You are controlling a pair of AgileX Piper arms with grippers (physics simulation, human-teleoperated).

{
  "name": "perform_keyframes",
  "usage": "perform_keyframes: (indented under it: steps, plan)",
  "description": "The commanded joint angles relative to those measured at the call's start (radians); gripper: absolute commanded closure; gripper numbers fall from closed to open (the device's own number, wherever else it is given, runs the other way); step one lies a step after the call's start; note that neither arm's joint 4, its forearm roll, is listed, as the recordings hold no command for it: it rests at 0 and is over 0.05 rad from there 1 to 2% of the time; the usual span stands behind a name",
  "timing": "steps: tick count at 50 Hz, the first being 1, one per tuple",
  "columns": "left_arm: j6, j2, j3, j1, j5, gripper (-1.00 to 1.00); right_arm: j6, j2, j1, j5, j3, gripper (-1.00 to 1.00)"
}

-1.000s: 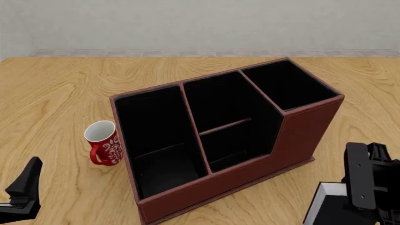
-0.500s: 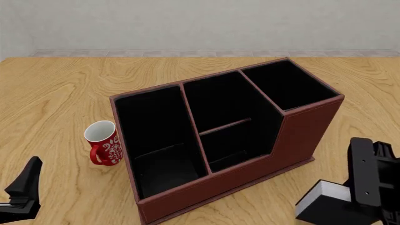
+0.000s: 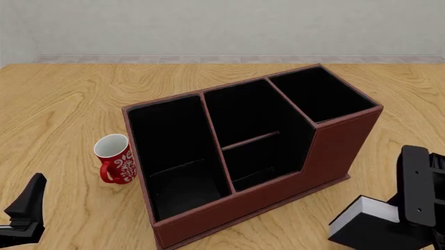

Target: Pick up the book and place it in the right compartment of the caddy.

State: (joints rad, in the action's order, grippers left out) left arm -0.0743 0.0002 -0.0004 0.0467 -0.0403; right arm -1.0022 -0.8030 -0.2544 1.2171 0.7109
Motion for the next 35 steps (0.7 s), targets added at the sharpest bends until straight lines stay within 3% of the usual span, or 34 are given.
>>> perform_keyframes:
  steps: [1,2,3,15,18,26,35]
  plan:
    - [0.0,0.0,0.0,-0.004,0.004,-1.0,0.094,0.001,-0.012,0.003,0.047,1.0]
    - [0.0,0.0,0.0,-0.004,0.004,-1.0,0.094,0.001,-0.012,0.003,0.047,1.0]
    - [0.002,0.0,0.0,-0.005,0.006,-1.0,0.133,-0.005,-0.033,0.003,0.063,1.0]
    - [0.005,0.0,0.0,-0.01,0.018,-1.0,0.14,0.024,0.011,0.003,0.073,1.0]
    - [0.006,0.0,-0.001,-0.012,0.023,-1.0,0.108,0.041,0.044,0.003,0.068,1.0]
    - [0.01,0.0,-0.007,-0.017,0.025,-1.0,0.139,0.058,0.022,0.003,0.075,1.0]
    - [0.012,0.0,-0.021,-0.021,0.019,-1.0,0.13,0.079,0.072,0.003,0.113,1.0]
